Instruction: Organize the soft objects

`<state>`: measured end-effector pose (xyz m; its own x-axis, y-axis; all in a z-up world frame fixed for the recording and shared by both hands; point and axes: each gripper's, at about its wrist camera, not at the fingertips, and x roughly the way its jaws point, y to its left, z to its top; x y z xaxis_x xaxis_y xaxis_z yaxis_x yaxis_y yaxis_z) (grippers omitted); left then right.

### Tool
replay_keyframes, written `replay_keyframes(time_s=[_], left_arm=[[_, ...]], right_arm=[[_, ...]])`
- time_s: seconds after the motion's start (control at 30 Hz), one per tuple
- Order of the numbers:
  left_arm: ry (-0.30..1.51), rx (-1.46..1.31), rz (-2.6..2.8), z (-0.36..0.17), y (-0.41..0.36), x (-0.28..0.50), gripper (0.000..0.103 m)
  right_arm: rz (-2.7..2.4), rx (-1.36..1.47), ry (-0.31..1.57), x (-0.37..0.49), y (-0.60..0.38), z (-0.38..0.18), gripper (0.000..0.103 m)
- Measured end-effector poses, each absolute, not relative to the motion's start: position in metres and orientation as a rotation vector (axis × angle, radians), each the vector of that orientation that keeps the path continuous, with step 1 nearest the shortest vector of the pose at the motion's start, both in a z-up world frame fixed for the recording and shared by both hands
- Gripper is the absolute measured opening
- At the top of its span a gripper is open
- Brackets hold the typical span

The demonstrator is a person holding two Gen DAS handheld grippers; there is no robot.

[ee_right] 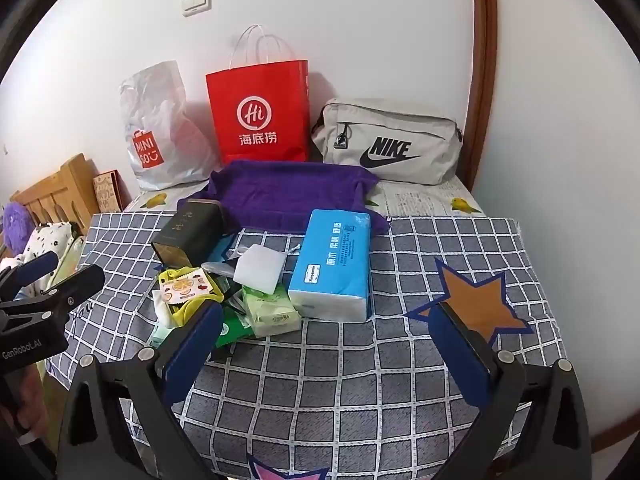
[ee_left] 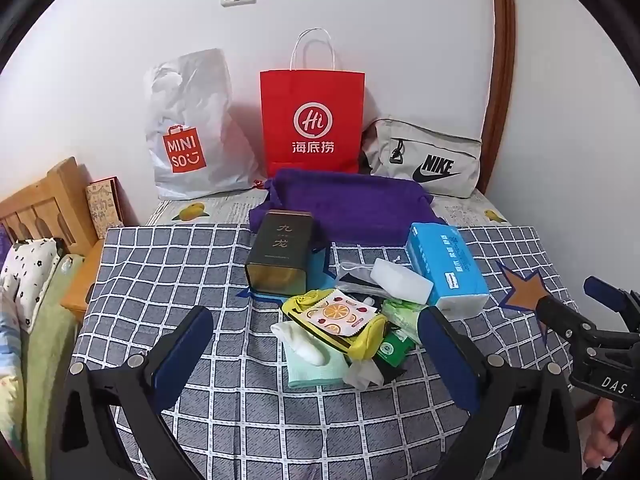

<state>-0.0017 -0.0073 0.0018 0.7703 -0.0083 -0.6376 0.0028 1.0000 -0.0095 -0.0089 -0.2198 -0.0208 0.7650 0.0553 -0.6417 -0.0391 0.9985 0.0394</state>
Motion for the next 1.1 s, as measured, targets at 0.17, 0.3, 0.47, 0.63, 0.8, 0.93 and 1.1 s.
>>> replay_keyframes(time_s=[0.17,0.3,0.47,0.63,0.8,0.93,1.1], left_arm=[[0.691,-0.01,-0.012,-0.0002,0.0012,-0.0032,0.103],[0.692,-0.008,-0.012,0.0001,0.0017,-0.0033,0.103],[0.69,-0.011,-0.011,-0.0007,0.0022,-0.0038,0.103],[0.69,-0.009,-0.008,-0.0008,0.005,-0.0041,0.103],[0.691,0.0,-0.008,-0.0019,0.0014,-0.004,0.103],[0.691,0.002,-0.009,-0.0027,0.0011,-0.0045,0.103],[0.692,0.001,-0.009,-0.003,0.001,-0.0048,0.103]], right_arm=[[0.052,0.032,0.698,-0.008,-0.223,-0.0197,0.102],[0.054,0.031,0.699,-0.0083,-0.2232,-0.0205,0.102],[0.058,0.028,0.7,-0.0081,-0.221,-0.0203,0.102],[0.056,0.029,0.701,-0.0076,-0.2205,-0.0198,0.102],[0.058,0.026,0.703,-0.0079,-0.2189,-0.0198,0.102],[0.06,0.025,0.706,-0.0071,-0.2181,-0.0194,0.102],[0.06,0.025,0.704,-0.0075,-0.2176,-0.0196,0.102]])
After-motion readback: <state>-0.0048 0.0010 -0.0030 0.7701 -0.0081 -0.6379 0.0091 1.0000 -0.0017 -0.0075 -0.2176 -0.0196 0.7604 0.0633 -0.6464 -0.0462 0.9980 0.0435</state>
